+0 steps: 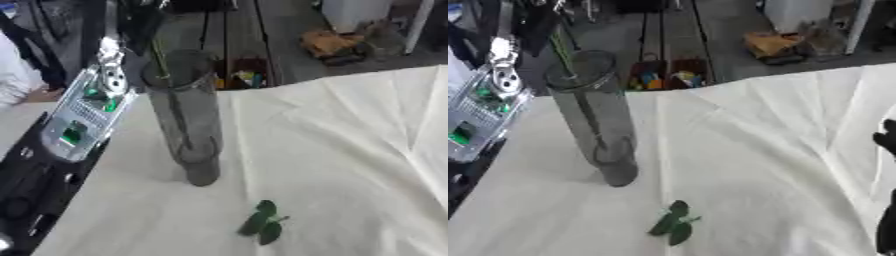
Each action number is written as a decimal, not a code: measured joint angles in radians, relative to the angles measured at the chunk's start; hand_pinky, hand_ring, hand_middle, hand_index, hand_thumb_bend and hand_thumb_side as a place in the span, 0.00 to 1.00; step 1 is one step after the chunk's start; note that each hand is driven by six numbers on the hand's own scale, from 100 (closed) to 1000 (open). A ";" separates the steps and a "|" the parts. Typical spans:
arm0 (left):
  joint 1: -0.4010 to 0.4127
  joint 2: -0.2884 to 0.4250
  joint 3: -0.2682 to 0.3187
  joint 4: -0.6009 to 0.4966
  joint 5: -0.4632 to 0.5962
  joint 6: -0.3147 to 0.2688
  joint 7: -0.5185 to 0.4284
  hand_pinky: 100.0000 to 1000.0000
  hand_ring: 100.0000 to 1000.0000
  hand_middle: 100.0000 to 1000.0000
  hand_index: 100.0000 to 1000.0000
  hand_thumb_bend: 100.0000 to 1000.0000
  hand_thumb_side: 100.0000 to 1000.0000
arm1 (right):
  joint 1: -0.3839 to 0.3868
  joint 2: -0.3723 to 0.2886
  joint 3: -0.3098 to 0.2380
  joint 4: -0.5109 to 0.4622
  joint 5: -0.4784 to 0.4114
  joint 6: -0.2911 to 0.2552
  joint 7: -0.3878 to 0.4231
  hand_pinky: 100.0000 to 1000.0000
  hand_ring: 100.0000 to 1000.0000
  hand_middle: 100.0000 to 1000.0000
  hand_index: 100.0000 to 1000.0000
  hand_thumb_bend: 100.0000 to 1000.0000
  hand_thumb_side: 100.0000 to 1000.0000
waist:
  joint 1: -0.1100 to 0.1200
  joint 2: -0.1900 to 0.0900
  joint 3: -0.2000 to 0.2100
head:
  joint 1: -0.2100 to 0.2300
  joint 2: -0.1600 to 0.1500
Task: Arrange flowers into the vase.
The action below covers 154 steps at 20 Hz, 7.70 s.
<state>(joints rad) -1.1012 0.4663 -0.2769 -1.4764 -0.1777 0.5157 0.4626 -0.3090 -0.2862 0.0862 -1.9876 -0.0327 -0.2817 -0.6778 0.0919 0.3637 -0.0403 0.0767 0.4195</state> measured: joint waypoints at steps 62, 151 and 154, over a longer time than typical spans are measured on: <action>0.072 0.010 -0.037 -0.035 -0.191 -0.079 -0.242 0.87 0.80 0.78 0.91 0.00 1.00 | -0.007 0.000 -0.003 0.000 -0.010 0.008 -0.008 0.66 0.69 0.45 0.74 0.00 1.00 | -0.003 0.013 0.005 | -0.008 -0.025; 0.094 0.160 0.068 -0.107 -0.380 -0.026 -1.163 1.00 1.00 0.99 1.00 0.67 0.92 | 0.016 -0.001 -0.012 0.000 -0.027 0.021 -0.020 0.67 0.69 0.44 0.74 0.00 1.00 | 0.005 -0.018 0.041 | -0.025 -0.024; 0.097 0.160 0.069 -0.107 -0.380 -0.028 -1.167 1.00 1.00 0.99 1.00 0.65 0.93 | 0.016 -0.001 -0.012 0.000 -0.028 0.023 -0.022 0.67 0.69 0.44 0.74 0.00 1.00 | 0.005 -0.018 0.041 | -0.025 -0.024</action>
<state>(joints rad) -1.0038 0.6265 -0.2076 -1.5832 -0.5578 0.4875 -0.7048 -0.2928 -0.2870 0.0746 -1.9876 -0.0604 -0.2591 -0.6996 0.0965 0.3460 0.0005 0.0514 0.3955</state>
